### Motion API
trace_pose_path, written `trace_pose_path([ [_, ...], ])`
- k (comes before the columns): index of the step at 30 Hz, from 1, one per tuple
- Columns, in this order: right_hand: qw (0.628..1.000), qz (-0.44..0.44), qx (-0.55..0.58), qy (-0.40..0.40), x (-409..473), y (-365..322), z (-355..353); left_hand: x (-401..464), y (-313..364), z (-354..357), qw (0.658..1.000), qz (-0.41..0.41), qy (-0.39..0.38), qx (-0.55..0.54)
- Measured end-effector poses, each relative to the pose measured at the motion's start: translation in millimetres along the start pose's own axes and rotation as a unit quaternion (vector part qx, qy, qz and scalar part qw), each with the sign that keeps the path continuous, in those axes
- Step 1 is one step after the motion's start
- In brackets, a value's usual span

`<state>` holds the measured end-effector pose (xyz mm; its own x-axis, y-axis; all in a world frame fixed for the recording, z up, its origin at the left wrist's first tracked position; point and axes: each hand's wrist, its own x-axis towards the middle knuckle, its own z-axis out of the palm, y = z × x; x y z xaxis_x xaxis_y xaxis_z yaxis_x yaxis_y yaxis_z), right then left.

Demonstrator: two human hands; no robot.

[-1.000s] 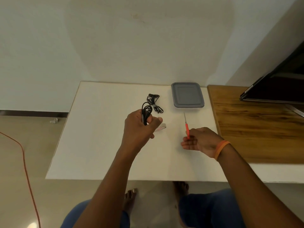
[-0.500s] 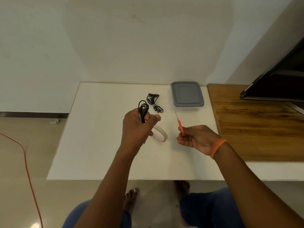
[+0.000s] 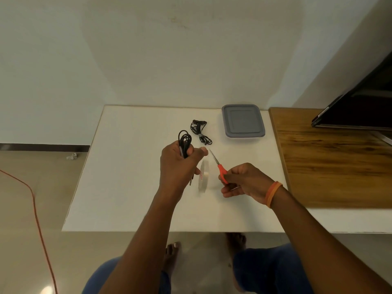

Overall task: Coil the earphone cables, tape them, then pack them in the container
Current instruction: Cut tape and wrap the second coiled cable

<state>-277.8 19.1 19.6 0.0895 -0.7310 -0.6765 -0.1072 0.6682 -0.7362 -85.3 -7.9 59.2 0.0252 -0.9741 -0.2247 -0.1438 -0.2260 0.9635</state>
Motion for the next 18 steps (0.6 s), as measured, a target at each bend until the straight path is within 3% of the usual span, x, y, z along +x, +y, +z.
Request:
trace_pose_path([
  [7, 0.978, -0.017, -0.208, 0.014, 0.2, 0.9, -0.3, -1.5, 0.4, 1.4, 1.000, -0.015, -0.007, -0.013],
  [18, 0.961, -0.039, -0.269, 0.042, -0.7, 4.9, -24.4, -2.7, 2.6, 1.6, 0.999, -0.025, -0.014, -0.015],
])
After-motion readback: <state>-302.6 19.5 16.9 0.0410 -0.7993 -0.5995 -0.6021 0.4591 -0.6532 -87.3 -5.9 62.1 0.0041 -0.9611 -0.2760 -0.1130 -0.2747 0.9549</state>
